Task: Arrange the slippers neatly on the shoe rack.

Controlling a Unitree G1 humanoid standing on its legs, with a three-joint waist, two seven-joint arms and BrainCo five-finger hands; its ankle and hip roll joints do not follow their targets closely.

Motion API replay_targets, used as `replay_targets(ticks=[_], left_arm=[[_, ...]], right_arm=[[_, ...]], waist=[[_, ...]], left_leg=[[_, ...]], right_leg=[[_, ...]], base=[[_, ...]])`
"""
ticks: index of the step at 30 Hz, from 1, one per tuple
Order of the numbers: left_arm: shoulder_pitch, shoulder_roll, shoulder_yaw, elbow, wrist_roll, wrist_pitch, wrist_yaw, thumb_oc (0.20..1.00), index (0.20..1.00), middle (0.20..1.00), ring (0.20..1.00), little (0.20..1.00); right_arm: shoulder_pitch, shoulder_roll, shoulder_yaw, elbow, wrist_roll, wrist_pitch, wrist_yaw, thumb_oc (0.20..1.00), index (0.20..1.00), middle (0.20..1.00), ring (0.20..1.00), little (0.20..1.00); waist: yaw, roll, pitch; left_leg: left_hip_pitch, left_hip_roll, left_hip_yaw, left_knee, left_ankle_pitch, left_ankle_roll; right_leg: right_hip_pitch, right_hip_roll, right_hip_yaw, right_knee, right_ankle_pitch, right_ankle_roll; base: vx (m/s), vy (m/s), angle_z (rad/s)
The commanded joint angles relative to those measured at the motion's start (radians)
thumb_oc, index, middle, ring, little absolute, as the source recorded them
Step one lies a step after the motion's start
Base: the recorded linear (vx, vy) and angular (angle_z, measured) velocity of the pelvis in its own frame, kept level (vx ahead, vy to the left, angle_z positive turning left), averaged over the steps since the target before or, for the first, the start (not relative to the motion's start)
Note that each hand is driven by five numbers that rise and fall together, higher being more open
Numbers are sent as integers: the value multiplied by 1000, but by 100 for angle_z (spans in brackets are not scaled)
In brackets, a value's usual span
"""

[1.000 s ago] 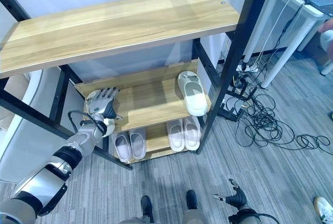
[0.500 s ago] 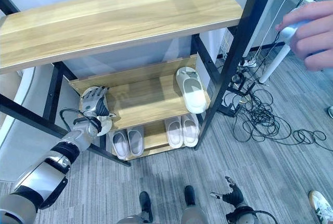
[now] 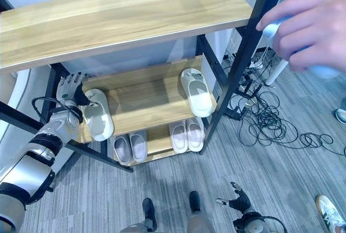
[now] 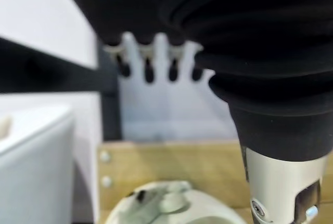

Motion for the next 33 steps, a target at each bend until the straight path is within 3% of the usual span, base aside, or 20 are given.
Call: replay_targets(ticks=[1,17,18,19,28,33], left_arm=[[-135,45,24,62,7,3,4,1000,1000,1000,1000,1000],[-210,36,15,165,-49,19,-23,1000,1000,1000,1000,1000],[-208,27,18,178,-60,18,-33,410,410,410,410,410],[-202,13,30,194,-80,16,-40,200,200,200,200,200],[-200,-92,63,192,-181,-12,-51,200,200,200,200,200],[-203,-166,20,78,-158,-34,-37,200,200,200,200,200]], right_arm=[[-40,-34,25,-19,10,-37,-1,1000,1000,1000,1000,1000],[-164,44,130,65,-25,-16,-52,1000,1000,1000,1000,1000],[-169,47,135,66,-23,-15,-53,1000,1000,1000,1000,1000],[-174,53,143,70,-23,-14,-54,1000,1000,1000,1000,1000],[-210,70,180,107,-21,3,-53,1000,1000,1000,1000,1000],[-217,63,172,111,-27,11,-64,1000,1000,1000,1000,1000]], waist=[[6,-29,40],[20,-64,86],[20,-67,87],[20,-67,88],[22,-67,95],[26,-54,107]], left_leg=[[-7,-22,-96,11,-77,-37],[-88,-12,-99,11,-51,-35],[-90,-12,-100,11,-51,-35],[-91,-13,-100,11,-51,-34],[-90,-12,-100,11,-51,-32],[-82,-14,-97,11,-54,-31]], right_leg=[[-42,-69,-42,29,-22,85],[-123,-68,-39,40,-7,84],[-125,-69,-39,39,-6,83],[-127,-69,-38,38,-6,83],[-130,-68,-35,43,-10,77],[-124,-68,-31,47,-15,76]], base=[[0,0,0],[-14,2,-1],[0,0,0],[0,0,0],[0,0,0],[0,0,0]])
